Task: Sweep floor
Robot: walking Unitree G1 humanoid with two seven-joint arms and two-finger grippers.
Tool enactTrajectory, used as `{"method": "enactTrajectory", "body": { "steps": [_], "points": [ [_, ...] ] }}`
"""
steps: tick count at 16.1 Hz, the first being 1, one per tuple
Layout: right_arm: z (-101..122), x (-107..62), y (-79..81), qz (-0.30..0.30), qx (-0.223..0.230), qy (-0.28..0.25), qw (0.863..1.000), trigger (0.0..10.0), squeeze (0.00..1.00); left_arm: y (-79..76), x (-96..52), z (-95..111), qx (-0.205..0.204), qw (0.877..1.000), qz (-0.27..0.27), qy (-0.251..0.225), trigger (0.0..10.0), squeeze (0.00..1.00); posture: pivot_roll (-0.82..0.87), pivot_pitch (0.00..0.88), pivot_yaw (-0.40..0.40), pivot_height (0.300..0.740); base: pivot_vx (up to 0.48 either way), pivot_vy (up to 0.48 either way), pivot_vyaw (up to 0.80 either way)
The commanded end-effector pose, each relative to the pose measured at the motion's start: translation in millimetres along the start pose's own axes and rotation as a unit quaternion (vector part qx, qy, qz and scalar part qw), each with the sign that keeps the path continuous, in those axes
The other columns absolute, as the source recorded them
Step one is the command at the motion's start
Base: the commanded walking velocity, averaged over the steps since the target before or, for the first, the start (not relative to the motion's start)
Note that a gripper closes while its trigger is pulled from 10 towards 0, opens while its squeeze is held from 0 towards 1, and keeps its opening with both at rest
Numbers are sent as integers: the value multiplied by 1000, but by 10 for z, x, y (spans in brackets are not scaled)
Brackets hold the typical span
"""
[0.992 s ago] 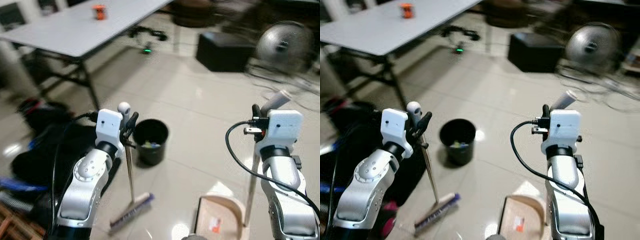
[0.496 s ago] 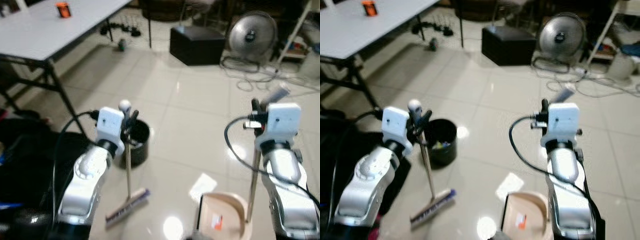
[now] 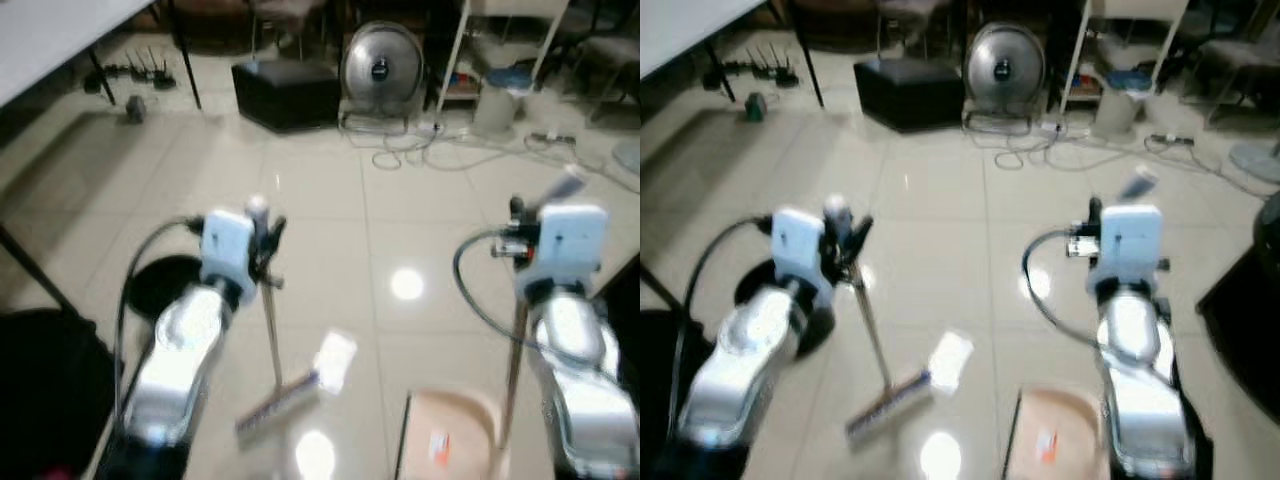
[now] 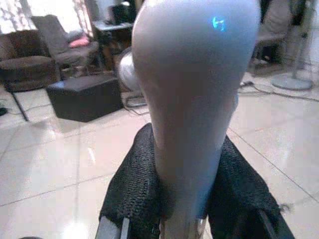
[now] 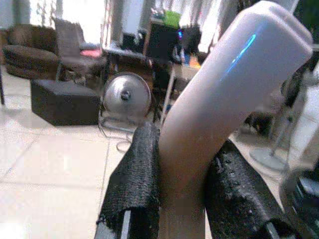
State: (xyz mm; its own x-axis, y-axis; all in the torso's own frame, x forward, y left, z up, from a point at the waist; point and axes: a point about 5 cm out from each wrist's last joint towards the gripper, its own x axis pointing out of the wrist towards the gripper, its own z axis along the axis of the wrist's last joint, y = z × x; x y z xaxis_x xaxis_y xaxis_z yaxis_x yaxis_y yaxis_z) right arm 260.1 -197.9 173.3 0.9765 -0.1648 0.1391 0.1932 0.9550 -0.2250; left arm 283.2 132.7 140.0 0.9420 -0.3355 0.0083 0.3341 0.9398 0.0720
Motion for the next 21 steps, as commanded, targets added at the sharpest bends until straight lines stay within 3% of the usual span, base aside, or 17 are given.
{"method": "enactTrajectory", "body": {
  "steps": [1,8,12,21],
  "points": [
    [94,3,-22,-5,3,-19,1000,10000,0,36,20,108,14,1000,5,-21,10000,0,-120,3,31,740,0,0,0],
    [151,83,-16,-9,-1,-32,999,10000,0,95,43,190,21,998,36,-51,10000,0,-119,17,29,740,36,0,0],
    [189,87,16,11,33,-41,999,10000,0,79,43,199,13,998,37,-53,10000,0,-115,21,27,740,337,0,0],
    [164,63,30,21,43,-36,998,10000,0,62,57,196,9,998,30,-49,10000,0,-115,23,31,740,400,0,0]
  ]
}}
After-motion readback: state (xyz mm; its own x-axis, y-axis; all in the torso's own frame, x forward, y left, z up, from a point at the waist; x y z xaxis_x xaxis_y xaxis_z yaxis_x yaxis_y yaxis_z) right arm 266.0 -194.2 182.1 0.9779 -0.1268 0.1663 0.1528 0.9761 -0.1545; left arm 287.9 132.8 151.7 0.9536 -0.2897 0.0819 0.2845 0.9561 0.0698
